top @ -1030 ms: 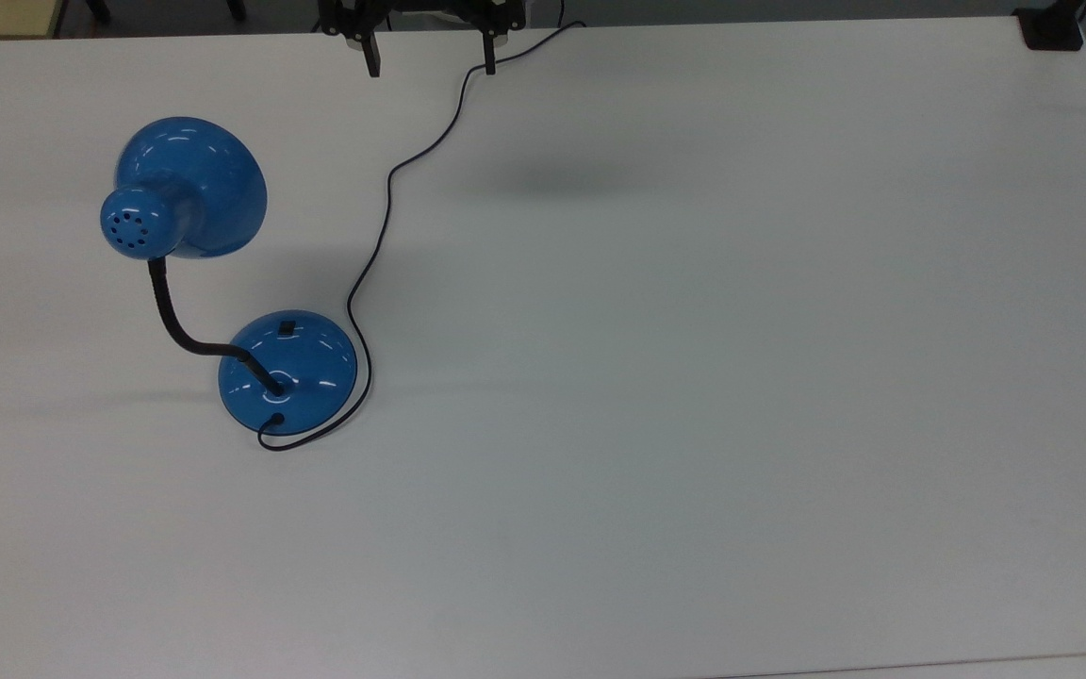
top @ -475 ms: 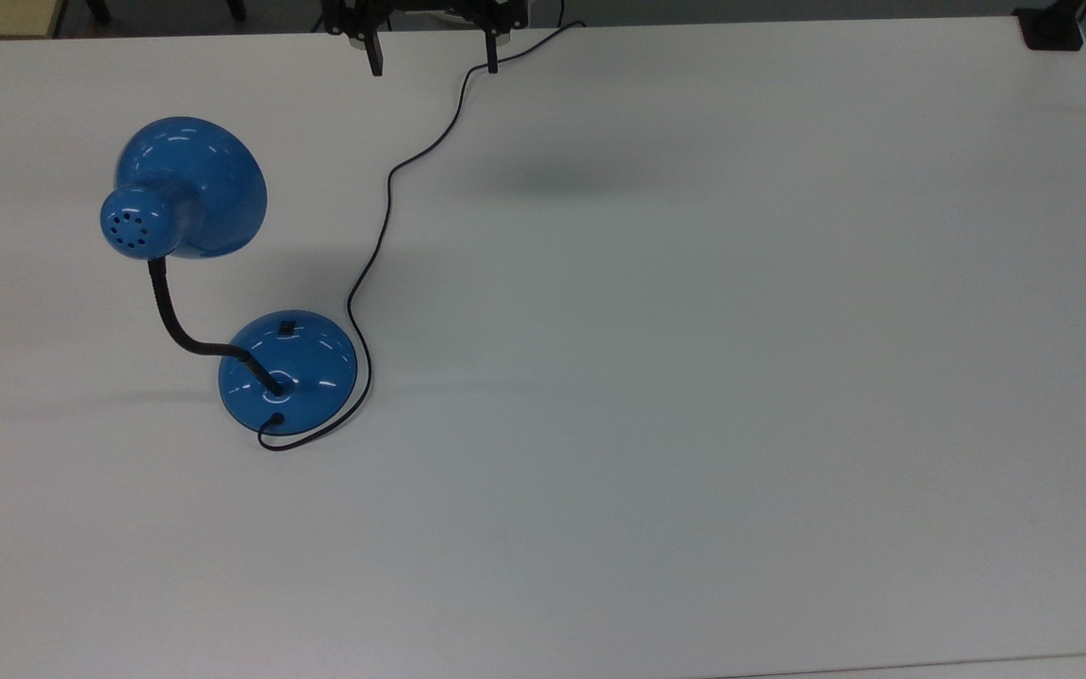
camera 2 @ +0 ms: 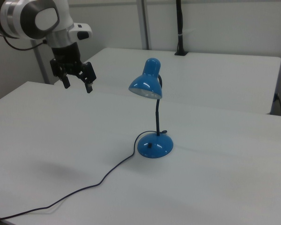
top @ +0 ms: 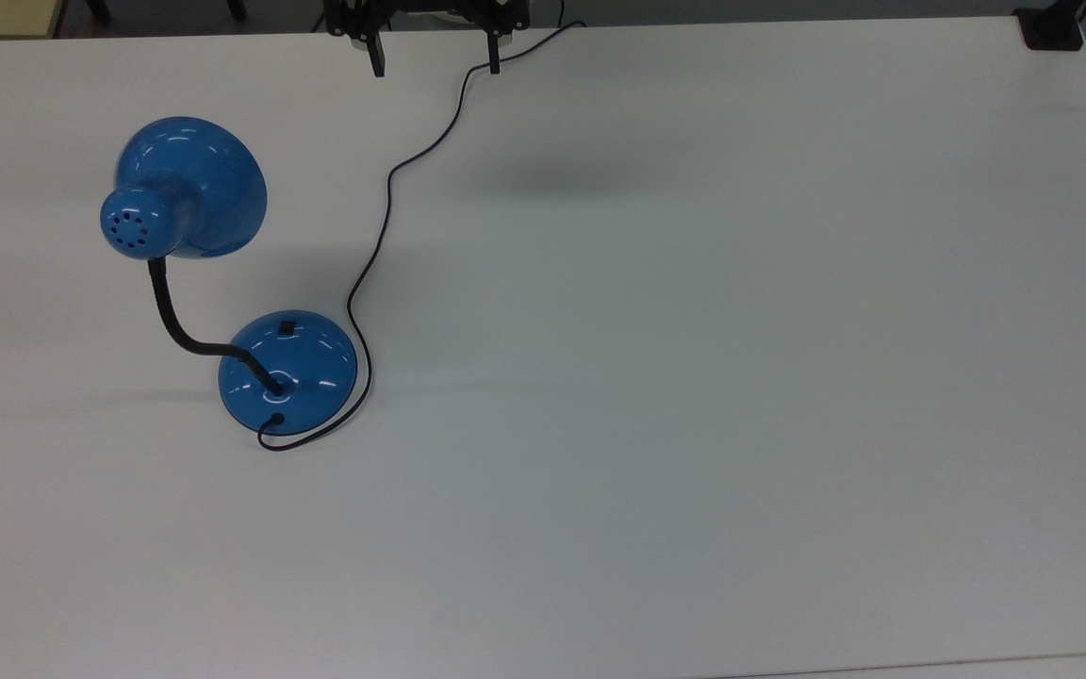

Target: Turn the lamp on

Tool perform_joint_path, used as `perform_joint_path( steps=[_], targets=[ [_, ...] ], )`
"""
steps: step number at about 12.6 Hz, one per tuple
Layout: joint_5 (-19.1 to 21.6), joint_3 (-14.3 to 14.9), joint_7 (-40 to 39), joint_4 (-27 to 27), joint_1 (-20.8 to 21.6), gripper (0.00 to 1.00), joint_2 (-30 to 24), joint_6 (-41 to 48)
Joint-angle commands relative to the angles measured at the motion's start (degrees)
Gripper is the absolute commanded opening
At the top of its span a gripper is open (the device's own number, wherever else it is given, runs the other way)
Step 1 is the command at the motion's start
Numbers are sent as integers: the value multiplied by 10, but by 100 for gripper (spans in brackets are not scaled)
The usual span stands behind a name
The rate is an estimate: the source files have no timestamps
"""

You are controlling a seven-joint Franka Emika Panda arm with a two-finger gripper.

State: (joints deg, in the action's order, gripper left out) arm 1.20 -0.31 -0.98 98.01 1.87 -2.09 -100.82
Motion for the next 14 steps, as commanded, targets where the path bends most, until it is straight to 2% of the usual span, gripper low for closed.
perform_joint_path(
  steps=[1, 4, 9, 10, 11, 12, 13, 14],
  targets=[
    [4, 0, -22, -12, 2, 100, 5, 19],
    [4, 0, -145, -13, 1, 100, 9, 62],
    [-8, -1, -155, -12, -3, 100, 0, 90],
    [-16, -1, -160, -10, -4, 91, -2, 91],
    [-21, 0, -175, 2, -5, 70, -3, 89],
    [-21, 0, -180, 11, -10, 40, -3, 87],
    [-21, 0, -180, 18, -13, 23, -3, 86],
    [-25, 0, -181, 32, -17, 0, -3, 83]
  ],
)
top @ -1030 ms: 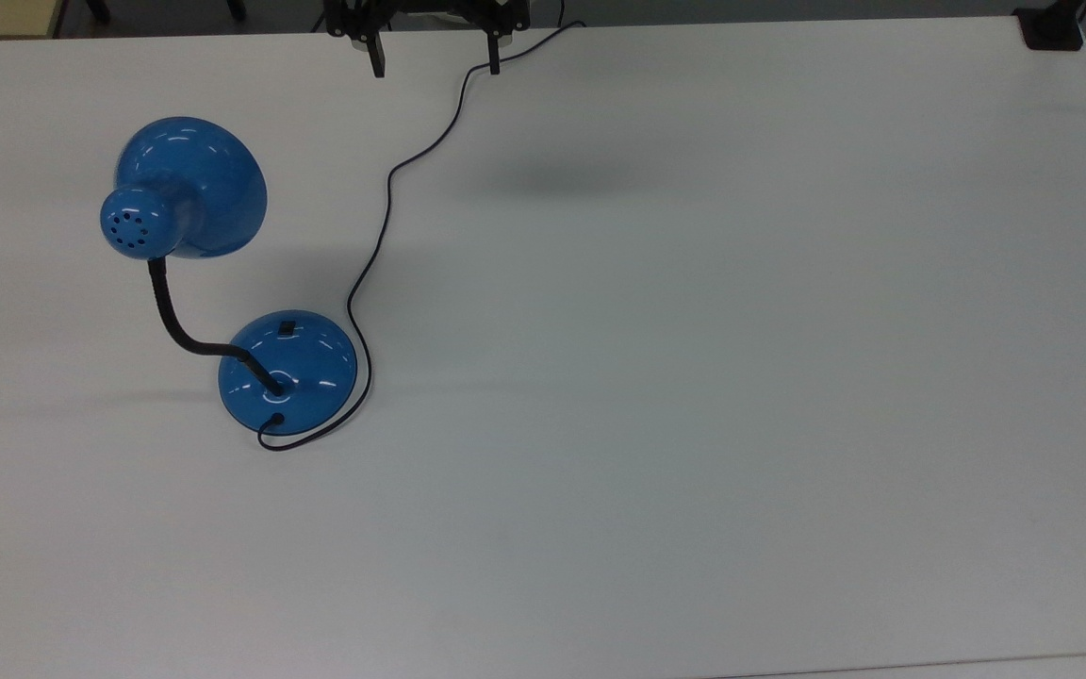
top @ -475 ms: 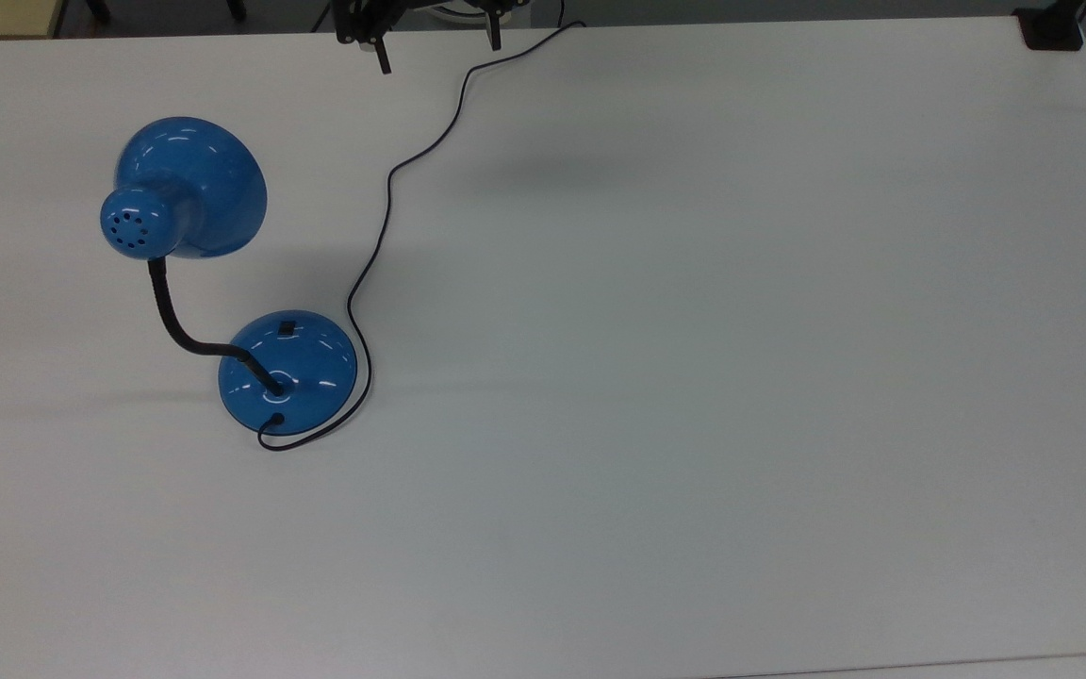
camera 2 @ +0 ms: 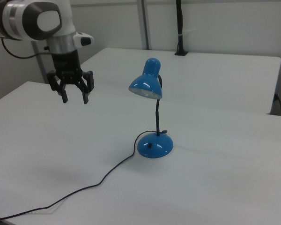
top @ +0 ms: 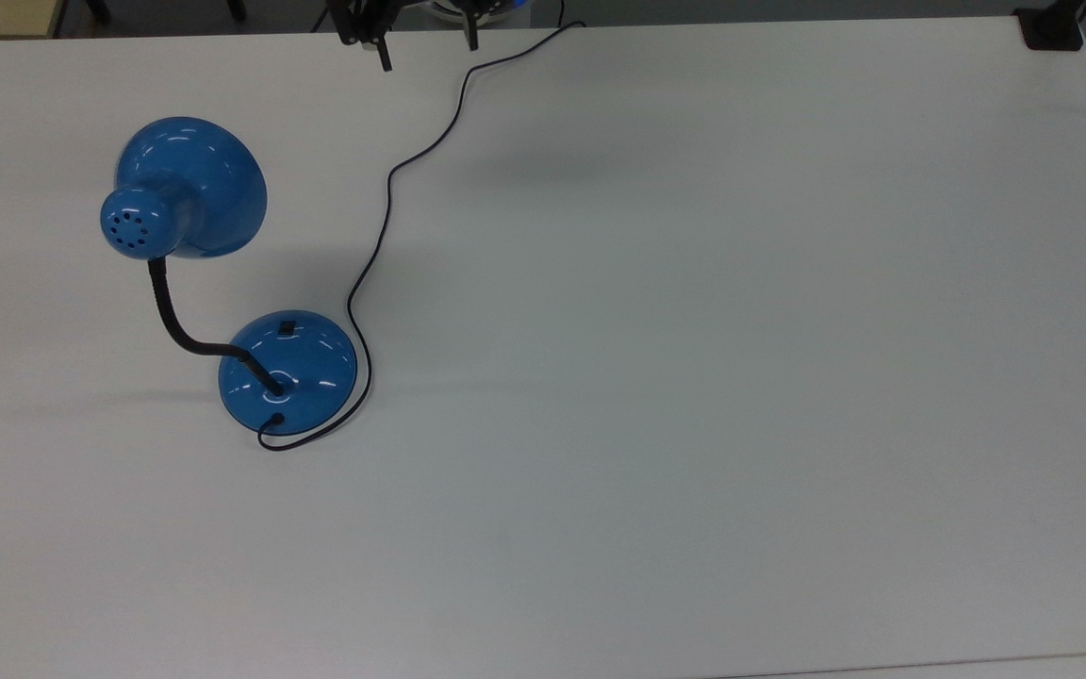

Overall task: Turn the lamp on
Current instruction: 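Move the gripper down toward the switch on the blue lamp base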

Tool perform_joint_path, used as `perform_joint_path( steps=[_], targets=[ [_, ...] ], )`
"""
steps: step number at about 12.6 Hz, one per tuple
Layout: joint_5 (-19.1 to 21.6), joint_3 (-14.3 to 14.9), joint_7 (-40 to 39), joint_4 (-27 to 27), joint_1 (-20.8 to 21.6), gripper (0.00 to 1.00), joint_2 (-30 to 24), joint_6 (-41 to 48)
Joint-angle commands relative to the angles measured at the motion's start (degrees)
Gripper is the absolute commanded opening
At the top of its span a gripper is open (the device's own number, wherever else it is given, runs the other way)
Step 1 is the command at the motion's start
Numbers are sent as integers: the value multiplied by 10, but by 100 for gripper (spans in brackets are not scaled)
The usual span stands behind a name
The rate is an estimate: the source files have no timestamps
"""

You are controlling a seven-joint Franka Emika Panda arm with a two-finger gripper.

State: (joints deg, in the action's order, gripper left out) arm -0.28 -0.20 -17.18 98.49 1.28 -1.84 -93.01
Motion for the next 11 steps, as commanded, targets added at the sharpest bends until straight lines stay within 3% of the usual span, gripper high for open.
perform_joint_path(
  steps=[1, 3, 7, 9, 11],
  targets=[
    [-19, -1, -28, 41, -18, 0, -4, -1],
    [-23, 3, -57, 90, -21, 0, -11, -38],
    [-26, 5, -58, 236, -47, 0, -35, -266],
    [-26, 5, -58, 287, -65, 0, -26, -403],
    [-26, 5, -55, 314, -71, 0, 17, -522]
  ],
)
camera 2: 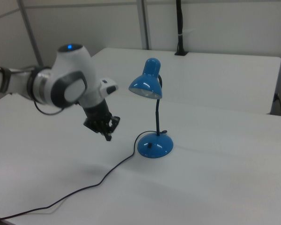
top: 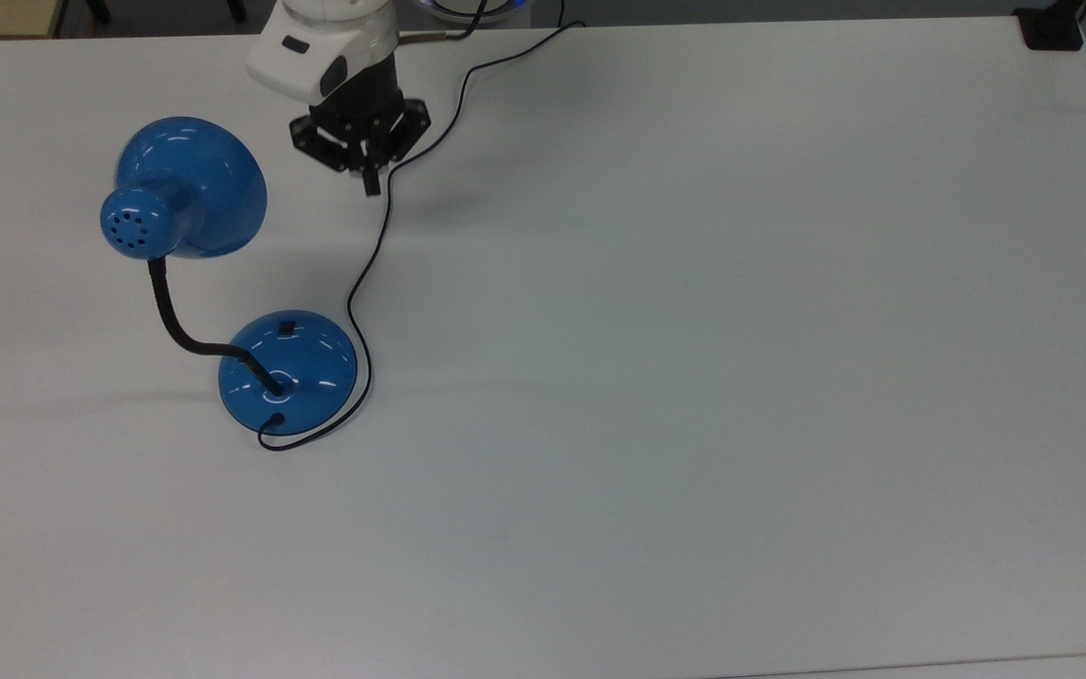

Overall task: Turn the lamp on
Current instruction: 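Move the gripper down toward the switch on the blue lamp base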

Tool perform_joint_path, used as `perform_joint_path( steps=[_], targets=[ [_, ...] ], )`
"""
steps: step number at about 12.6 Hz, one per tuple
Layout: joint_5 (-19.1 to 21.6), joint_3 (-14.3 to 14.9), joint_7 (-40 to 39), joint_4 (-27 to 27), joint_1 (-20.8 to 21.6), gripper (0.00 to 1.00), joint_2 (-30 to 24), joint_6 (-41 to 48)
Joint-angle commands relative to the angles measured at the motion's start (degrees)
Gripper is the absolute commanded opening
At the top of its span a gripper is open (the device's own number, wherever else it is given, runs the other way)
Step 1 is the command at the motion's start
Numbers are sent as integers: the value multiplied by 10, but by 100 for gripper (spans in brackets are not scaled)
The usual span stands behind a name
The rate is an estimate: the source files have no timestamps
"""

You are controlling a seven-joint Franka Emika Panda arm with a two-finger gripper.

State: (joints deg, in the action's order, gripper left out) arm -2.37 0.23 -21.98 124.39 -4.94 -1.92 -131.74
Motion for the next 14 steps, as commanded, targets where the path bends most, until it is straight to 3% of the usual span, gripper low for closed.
perform_joint_path(
  steps=[1, 9, 14],
  targets=[
    [-5, 0, -3, 60, -9, 0, 37, -184],
    [4, 0, 0, 54, -34, 0, 161, -517],
    [4, 0, 0, 38, -58, 0, 174, -534]
  ],
)
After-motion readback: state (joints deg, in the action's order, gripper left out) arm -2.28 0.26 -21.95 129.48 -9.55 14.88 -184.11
